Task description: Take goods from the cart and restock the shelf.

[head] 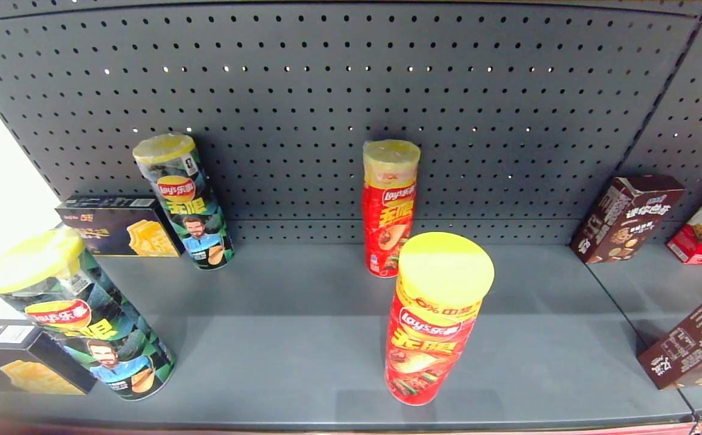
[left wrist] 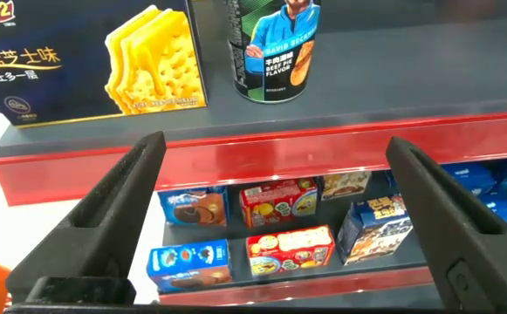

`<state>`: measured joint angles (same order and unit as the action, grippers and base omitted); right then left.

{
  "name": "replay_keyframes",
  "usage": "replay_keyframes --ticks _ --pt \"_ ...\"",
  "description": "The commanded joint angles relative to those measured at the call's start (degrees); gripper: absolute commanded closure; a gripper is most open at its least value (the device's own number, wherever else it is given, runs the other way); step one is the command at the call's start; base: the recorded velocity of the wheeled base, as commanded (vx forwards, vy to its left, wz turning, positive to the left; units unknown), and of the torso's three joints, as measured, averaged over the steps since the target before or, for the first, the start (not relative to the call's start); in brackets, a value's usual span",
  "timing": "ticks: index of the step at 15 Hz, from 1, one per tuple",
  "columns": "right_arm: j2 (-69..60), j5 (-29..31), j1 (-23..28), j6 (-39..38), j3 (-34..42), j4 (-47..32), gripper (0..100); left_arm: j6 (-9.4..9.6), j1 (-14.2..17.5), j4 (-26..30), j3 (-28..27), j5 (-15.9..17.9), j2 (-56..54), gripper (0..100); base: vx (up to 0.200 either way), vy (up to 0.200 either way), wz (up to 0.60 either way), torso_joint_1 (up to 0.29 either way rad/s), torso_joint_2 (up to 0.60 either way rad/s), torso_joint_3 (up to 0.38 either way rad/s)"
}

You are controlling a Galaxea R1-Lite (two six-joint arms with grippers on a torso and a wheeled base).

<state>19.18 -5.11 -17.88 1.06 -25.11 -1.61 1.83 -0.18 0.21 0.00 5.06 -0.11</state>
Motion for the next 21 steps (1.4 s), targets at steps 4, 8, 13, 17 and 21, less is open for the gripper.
replay_keyframes --ticks 4,8,13,17,21 --pt "30.13 -4.03 -7.08 2.02 -8.90 7.67 0 -0.07 0.01 -0.03 0.00 0.04 0.11 0 0.000 0.000 0.00 0.000 0.00 0.000" --pt "40.15 -3.77 -8.84 5.27 -14.35 9.96 0 -0.16 0.09 -0.03 0.00 0.04 0.11 0 0.000 0.000 0.00 0.000 0.00 0.000" --pt "49.03 -3.68 -11.47 9.84 -15.84 9.96 0 -0.07 0.01 -0.03 0.00 -0.05 0.11 0 0.000 0.000 0.00 0.000 0.00 0.000" --pt "53.51 -3.59 -14.37 10.19 -15.84 10.05 0 0.11 0.01 -0.03 0.00 0.13 0.11 0 0.000 0.000 0.00 0.000 0.00 0.000" --pt "56.59 -3.77 -17.10 11.24 -15.84 10.05 0 -0.07 0.01 -0.03 0.00 0.04 0.11 0 0.000 0.000 0.00 0.000 0.00 0.000"
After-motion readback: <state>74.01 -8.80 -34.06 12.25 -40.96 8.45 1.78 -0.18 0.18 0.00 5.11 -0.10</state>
